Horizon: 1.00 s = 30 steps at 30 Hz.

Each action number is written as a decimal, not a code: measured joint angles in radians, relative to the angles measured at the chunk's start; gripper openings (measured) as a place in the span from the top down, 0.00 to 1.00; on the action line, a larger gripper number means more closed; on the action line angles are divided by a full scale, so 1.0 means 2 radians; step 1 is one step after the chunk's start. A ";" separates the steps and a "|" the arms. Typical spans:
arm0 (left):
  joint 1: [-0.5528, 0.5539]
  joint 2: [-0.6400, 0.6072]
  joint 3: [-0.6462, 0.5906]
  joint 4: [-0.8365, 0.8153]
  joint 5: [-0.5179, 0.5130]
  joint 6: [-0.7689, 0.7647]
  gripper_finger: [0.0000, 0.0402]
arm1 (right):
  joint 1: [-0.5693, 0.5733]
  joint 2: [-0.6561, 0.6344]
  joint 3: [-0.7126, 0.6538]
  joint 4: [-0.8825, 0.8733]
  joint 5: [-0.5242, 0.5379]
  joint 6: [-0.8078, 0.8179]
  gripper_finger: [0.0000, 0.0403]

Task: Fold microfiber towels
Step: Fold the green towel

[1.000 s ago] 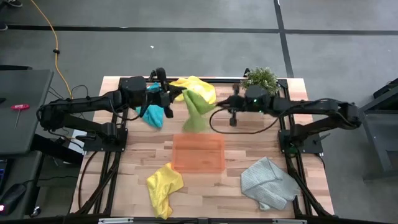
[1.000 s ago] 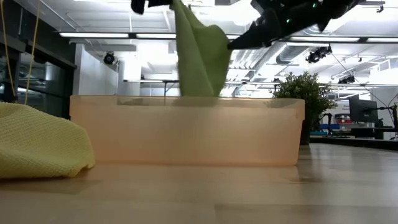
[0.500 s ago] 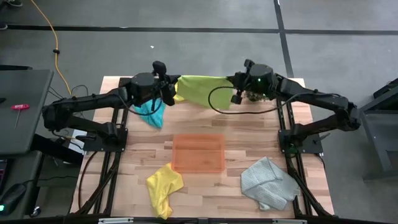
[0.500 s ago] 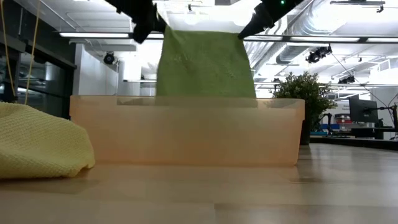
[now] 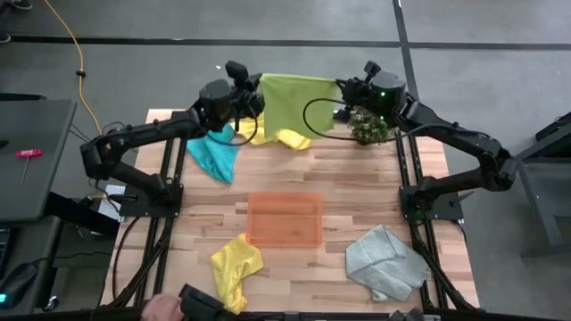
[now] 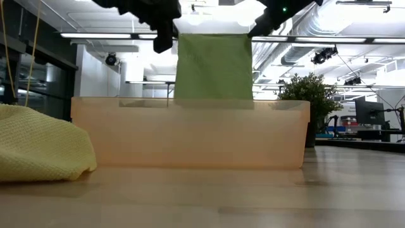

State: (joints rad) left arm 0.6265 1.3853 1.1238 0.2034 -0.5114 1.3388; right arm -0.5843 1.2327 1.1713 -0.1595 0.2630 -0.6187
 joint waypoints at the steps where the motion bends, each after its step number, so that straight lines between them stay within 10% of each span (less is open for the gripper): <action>1: 0.003 0.005 0.011 0.000 -0.002 0.001 1.00 | -0.003 0.000 0.000 0.005 0.000 -0.001 1.00; 21: -0.008 0.090 0.034 -0.195 -0.047 -0.225 1.00 | 0.058 0.035 -0.110 -0.020 0.004 0.041 1.00; 30: -0.082 0.084 0.033 -0.369 0.031 -0.421 1.00 | 0.113 0.035 -0.157 -0.051 -0.030 0.122 1.00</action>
State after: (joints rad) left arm 0.4620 1.5540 1.1907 -0.5340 -0.4488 0.4962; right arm -0.3576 1.3025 0.8564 -0.2618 0.2033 -0.3747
